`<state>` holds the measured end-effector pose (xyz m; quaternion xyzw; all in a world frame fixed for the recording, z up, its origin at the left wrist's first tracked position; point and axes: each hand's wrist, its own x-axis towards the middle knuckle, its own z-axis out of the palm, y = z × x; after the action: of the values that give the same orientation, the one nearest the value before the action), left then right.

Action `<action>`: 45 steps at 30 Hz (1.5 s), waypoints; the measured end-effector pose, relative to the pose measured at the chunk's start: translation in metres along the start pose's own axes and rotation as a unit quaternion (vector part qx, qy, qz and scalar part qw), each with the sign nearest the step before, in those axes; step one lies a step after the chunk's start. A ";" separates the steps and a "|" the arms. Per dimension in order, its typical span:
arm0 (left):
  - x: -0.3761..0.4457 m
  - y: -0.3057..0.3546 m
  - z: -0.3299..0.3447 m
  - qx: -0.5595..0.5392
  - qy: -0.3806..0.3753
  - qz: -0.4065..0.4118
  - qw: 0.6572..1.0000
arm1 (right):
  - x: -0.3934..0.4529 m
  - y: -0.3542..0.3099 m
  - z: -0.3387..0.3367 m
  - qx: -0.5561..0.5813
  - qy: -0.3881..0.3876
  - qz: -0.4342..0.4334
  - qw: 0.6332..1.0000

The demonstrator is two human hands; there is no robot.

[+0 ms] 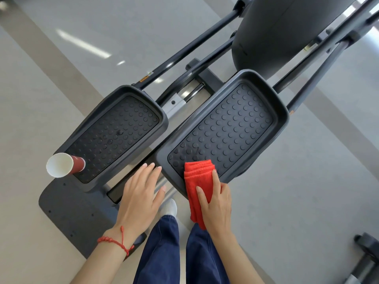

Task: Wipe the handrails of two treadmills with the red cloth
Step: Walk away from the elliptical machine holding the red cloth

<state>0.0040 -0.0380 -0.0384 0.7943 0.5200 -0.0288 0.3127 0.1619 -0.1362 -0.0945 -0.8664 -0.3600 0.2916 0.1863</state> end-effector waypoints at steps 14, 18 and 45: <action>-0.023 0.003 0.000 0.017 0.006 0.013 1.000 | -0.004 -0.002 0.001 -0.013 0.013 -0.001 1.000; -0.039 0.000 -0.002 0.019 0.024 -0.008 1.000 | -0.013 0.003 -0.004 0.001 0.002 -0.013 1.000; -0.243 0.019 0.044 -0.017 0.170 -0.215 0.962 | -0.116 0.007 -0.040 0.008 -0.143 -0.240 0.960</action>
<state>-0.0783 -0.2625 0.0254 0.6517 0.7244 0.0494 0.2193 0.1251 -0.2305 -0.0248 -0.7023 -0.5780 0.3619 0.2044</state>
